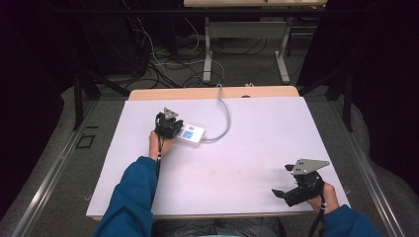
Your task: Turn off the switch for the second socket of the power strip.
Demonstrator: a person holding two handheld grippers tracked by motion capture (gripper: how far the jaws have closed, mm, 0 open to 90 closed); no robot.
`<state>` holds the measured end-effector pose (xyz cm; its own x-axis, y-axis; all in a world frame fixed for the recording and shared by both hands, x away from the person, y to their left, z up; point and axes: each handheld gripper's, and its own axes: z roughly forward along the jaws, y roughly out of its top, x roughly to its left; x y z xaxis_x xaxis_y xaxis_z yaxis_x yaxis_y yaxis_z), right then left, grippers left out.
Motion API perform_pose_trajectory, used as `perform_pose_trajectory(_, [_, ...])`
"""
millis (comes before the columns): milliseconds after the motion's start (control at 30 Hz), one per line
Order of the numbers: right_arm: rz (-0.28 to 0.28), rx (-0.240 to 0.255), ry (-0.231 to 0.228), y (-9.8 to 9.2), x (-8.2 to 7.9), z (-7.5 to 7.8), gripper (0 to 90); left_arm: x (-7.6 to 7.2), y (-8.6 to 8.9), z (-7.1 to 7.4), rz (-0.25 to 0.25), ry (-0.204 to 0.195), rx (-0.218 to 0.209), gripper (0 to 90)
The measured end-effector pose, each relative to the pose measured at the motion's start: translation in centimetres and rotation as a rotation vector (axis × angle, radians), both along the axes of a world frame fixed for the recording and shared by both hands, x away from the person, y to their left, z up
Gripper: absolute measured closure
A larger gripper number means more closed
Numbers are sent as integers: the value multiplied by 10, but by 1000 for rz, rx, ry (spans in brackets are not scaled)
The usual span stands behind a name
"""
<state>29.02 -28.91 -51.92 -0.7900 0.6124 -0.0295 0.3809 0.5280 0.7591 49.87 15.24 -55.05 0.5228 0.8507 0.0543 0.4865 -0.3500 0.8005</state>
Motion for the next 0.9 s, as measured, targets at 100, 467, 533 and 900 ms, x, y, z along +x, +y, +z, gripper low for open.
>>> perform_pose_trajectory(100, [0,-2,0,0,0,0,23,0,0,0,-1,2,-3,900])
perform_pose_trajectory(467, [4,0,1,0,0,0,23,0,1,0,-1,4,-1,900])
perform_pose_trajectory(533, [1,-4,0,0,0,0,23,0,0,0,1,2,-7,900])
perform_pose_trajectory(900, [0,-3,1,0,0,0,23,0,1,0,-1,3,1,900])
